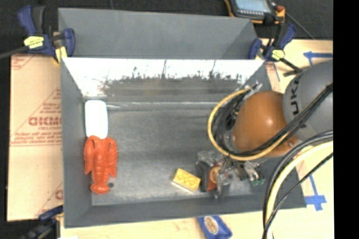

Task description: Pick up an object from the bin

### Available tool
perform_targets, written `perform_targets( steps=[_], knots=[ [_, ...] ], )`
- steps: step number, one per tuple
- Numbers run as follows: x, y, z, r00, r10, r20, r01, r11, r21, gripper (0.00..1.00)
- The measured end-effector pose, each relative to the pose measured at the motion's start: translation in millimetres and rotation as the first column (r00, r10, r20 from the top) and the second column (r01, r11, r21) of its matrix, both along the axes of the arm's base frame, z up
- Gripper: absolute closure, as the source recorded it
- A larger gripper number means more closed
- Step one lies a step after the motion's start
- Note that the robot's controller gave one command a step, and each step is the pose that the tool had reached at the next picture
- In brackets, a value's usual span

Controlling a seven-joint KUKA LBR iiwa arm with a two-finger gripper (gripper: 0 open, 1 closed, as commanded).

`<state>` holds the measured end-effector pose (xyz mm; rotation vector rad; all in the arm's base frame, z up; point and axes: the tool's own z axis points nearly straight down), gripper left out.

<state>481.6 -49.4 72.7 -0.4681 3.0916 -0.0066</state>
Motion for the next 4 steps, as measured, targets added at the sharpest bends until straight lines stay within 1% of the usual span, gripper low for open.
perform_targets(
  steps=[1,2,3,4],
  knots=[
    [-2.4,-3,2,1.0,0.007,0.002,-0.007,1.0,0.002,1.0],
    [-7.9,-5,41,1.0,0.014,-0.023,-0.014,1.0,0.002,1.0],
    [7.4,-3,67,0.996,0.089,-0.005,-0.089,0.996,-0.001,1.0],
    [1.6,-17,75,0.993,0.117,-0.025,-0.117,0.993,0.005,1.0]
  ],
)
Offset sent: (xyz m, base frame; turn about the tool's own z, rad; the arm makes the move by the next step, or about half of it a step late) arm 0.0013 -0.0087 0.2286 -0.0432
